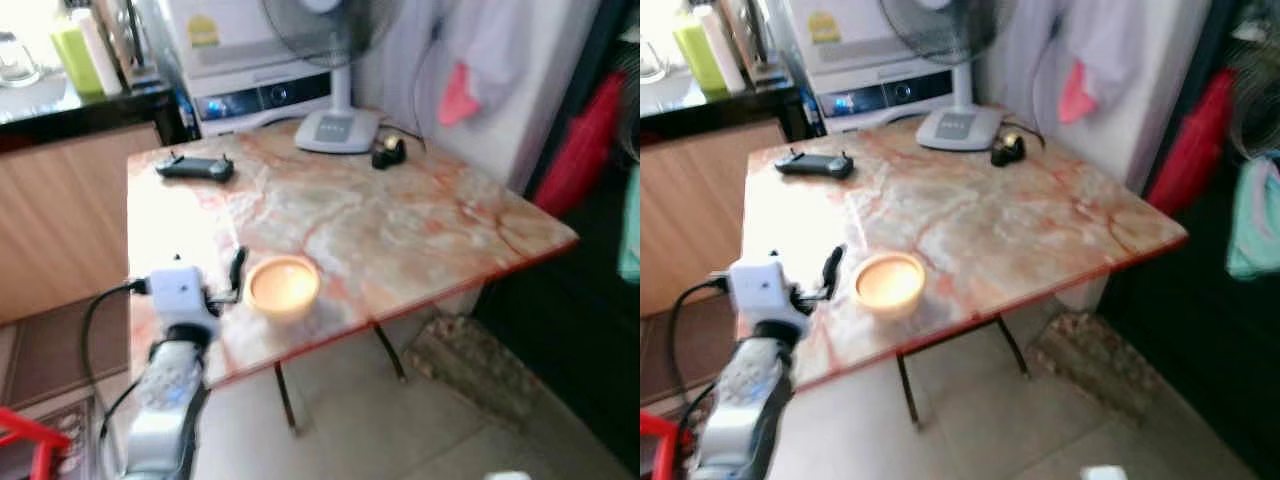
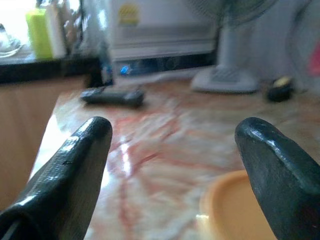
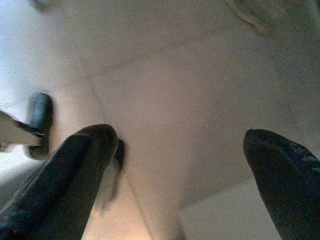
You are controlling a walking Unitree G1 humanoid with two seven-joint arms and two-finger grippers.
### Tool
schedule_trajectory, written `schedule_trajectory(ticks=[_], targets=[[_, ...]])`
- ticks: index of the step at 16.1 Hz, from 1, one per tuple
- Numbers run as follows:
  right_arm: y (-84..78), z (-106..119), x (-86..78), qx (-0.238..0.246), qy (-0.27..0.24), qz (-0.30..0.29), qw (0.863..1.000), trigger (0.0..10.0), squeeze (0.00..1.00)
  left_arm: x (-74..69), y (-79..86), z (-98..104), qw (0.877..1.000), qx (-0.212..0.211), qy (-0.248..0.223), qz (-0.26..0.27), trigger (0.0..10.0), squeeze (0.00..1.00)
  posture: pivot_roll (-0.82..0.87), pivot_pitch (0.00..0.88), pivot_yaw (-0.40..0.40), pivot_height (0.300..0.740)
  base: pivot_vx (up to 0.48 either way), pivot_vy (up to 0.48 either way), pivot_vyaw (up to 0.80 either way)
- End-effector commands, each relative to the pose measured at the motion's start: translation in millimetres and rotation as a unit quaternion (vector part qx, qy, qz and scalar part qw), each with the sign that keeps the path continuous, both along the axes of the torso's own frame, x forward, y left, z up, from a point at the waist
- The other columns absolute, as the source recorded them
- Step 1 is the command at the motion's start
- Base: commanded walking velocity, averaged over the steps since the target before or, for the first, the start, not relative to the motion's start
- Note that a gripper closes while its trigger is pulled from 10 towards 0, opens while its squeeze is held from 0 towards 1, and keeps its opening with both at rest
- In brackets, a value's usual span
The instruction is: Restocking fridge
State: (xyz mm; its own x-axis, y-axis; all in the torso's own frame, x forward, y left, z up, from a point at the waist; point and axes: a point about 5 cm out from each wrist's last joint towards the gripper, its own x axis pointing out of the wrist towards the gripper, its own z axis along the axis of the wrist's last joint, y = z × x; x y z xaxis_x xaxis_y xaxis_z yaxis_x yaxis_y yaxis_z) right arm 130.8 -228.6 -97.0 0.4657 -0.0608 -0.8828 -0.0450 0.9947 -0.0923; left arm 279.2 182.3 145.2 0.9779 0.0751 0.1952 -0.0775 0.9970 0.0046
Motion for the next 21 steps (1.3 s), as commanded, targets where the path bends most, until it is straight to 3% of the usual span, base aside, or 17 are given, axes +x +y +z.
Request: schedule_trajectory(ticks=[1, 3, 7, 10, 14, 16, 17, 18, 20, 21], targets=[[-3.6, 1.1, 0.5, -0.004, -0.002, 0.002, 1.0, 10.0, 0.0, 0.3, -1.8, 2.0, 1.0, 0.002, 0.001, -0.001, 10.0, 0.0, 0.01, 0.0, 0.033, 0.74, 0.334, 0.0, 0.0], [-3.1, 1.3, 1.1, -0.003, -0.003, 0.007, 1.0, 10.0, 0.0, -1.1, 1.1, -0.3, 1.0, -0.007, 0.007, 0.017, 10.0, 0.0, 0.02, 0.0, 0.03, 0.74, 0.124, 0.0, 0.0], [-2.2, 1.1, 1.2, -0.004, -0.001, 0.014, 1.0, 10.0, 0.0, -2.6, 8.5, -4.4, 0.997, -0.069, 0.014, 0.038, 10.0, 0.0, 0.02, 0.0, 0.03, 0.74, 0.0, 0.0, 0.0], [-2.5, 1.3, 1.2, -0.005, -0.003, 0.014, 1.0, 10.0, 0.0, -6.9, 12.9, -12.5, 0.982, -0.171, 0.032, 0.08, 10.0, 0.0, 0.02, 0.0, 0.032, 0.74, 0.0, 0.0, 0.0], [-2.7, 1.5, 1.6, -0.007, -0.003, 0.021, 1.0, 10.0, 0.0, -9.3, -2.1, -17.5, 0.971, -0.229, 0.052, 0.055, 10.0, 0.0, 0.03, 0.0, 0.026, 0.74, 0.0, 0.0, 0.0], [-2.2, 1.9, 3.0, -0.009, -0.004, 0.026, 1.0, 10.0, 0.0, -4.0, -7.2, -26.6, 0.955, -0.284, 0.084, 0.024, 10.0, 0.0, 0.02, 0.0, 0.026, 0.74, 0.0, 0.0, 0.0], [-2.2, 2.0, 3.2, -0.009, -0.004, 0.027, 1.0, 10.0, 0.0, -3.4, -7.6, -27.5, 0.951, -0.298, 0.085, 0.023, 10.0, 1.0, 0.02, 0.0, 0.029, 0.74, 0.0, 0.0, 0.0], [-2.2, 2.1, 3.6, -0.01, -0.005, 0.026, 1.0, 10.0, 0.0, -4.0, -5.9, -30.4, 0.939, -0.328, 0.091, 0.035, 10.0, 1.0, 0.02, 0.0, 0.029, 0.74, 0.0, 0.0, 0.0], [-2.2, 2.3, 4.2, -0.01, -0.006, 0.025, 1.0, 10.0, 0.0, -4.3, -6.0, -33.7, 0.937, -0.333, 0.101, 0.036, 10.0, 1.0, 0.02, 0.0, 0.027, 0.74, 0.0, 0.0, 0.0], [-2.1, 2.4, 4.8, -0.011, -0.006, 0.027, 1.0, 10.0, 0.0, -3.0, -9.2, -35.7, 0.928, -0.353, 0.112, 0.025, 10.0, 1.0, 0.02, 0.0, 0.025, 0.74, 0.0, 0.0, 0.0]])
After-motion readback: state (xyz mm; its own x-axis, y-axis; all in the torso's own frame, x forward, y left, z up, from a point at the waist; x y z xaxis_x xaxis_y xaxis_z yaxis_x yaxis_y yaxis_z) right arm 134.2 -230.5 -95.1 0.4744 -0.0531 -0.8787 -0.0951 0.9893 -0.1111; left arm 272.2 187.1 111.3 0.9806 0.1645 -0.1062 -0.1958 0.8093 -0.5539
